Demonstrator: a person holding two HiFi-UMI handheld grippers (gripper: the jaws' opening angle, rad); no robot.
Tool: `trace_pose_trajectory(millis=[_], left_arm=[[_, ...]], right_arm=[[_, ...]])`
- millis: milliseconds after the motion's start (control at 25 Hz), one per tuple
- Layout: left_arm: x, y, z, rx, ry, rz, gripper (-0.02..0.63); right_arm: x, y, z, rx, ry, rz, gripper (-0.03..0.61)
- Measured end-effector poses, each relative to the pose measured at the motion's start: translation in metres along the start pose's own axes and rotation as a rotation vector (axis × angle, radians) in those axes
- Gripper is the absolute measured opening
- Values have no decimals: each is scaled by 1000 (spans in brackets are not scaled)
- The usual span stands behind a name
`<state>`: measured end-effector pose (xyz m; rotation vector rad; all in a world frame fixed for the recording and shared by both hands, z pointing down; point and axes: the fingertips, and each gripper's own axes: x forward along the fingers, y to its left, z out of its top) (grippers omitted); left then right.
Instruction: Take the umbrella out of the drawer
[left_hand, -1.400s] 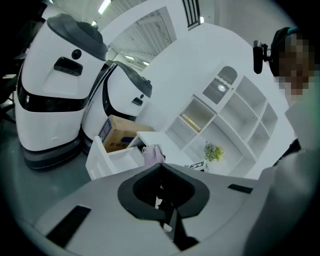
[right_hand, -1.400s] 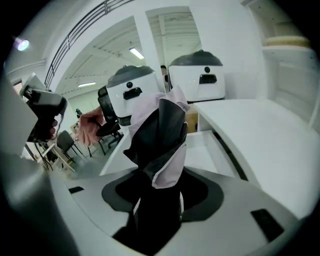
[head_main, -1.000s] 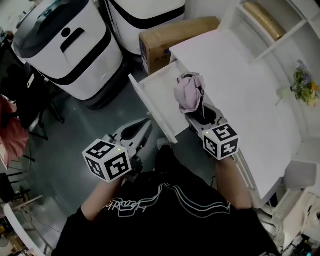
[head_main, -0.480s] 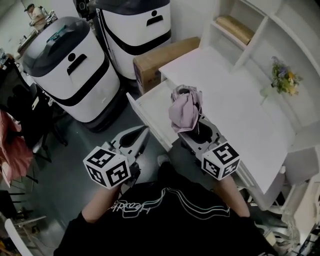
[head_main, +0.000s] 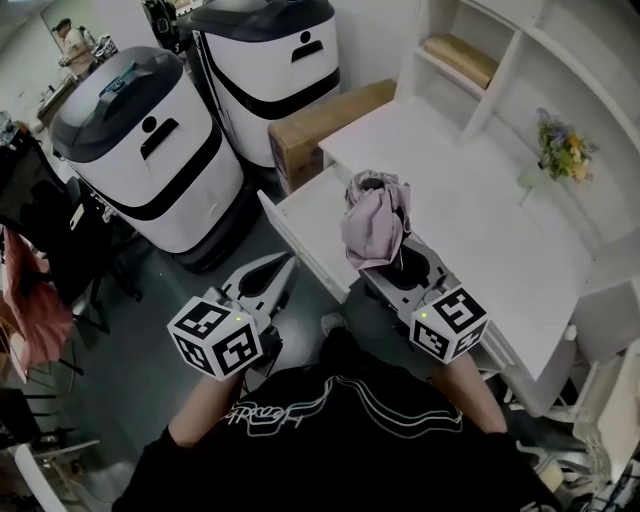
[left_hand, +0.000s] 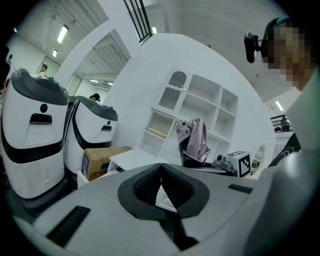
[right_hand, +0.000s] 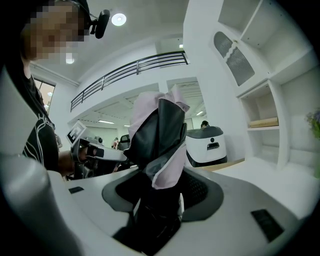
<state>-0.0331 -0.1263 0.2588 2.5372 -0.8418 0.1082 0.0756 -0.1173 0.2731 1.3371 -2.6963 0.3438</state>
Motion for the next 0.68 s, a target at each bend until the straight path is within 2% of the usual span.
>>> trace_pose_trajectory(millis=[680], left_arm=[[5, 1, -6, -24, 8, -18, 20]], right_arm=[[1, -3, -9, 27, 24, -8, 222]])
